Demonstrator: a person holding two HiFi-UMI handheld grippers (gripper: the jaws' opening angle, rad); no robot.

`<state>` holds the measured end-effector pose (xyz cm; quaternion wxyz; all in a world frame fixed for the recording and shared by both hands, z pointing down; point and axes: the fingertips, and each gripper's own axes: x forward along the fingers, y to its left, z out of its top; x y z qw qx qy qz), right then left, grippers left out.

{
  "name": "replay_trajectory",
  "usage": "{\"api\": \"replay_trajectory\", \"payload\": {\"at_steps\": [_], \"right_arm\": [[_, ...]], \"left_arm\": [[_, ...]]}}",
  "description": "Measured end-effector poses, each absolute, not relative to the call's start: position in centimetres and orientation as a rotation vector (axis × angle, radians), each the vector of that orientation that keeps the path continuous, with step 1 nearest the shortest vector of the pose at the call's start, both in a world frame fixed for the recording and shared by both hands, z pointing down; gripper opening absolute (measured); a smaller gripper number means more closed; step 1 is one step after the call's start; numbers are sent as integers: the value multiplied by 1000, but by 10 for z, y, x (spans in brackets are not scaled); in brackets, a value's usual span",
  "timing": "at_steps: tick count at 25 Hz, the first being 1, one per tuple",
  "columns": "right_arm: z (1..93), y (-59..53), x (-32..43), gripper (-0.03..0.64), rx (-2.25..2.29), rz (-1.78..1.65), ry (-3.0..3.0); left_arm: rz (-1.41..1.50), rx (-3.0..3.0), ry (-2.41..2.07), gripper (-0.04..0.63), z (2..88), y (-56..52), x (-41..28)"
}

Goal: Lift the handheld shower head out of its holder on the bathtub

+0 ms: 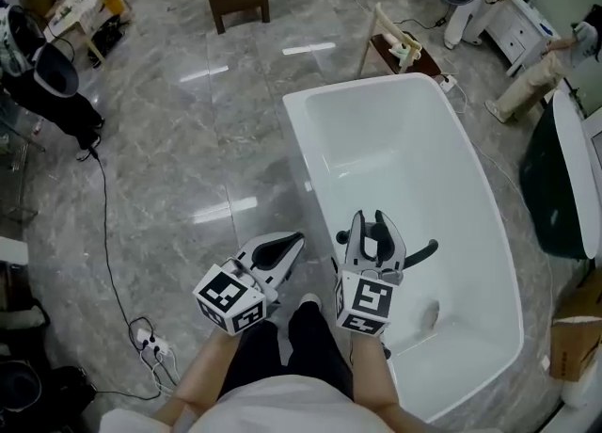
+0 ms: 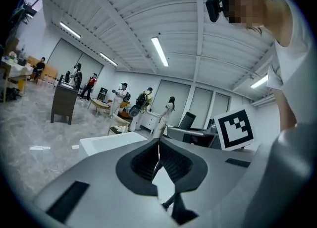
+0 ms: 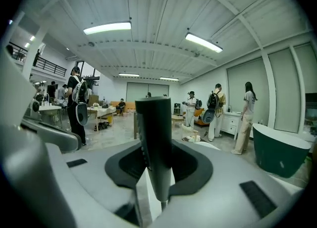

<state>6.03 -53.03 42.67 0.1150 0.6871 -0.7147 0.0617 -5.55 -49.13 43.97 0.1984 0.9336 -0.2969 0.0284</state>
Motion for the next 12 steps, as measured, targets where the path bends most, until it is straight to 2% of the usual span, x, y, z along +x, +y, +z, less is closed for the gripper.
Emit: {"api": "replay_trajectory", "payload": {"at_steps": [7, 12], "right_arm": [[340, -516, 35, 127, 2007, 59, -2230], [312, -508, -17, 126, 1889, 41, -2380]], "left_arm": [[4, 2636, -805, 12, 401, -474, -65], [-60, 2633, -876, 12, 383, -475, -94]]}}
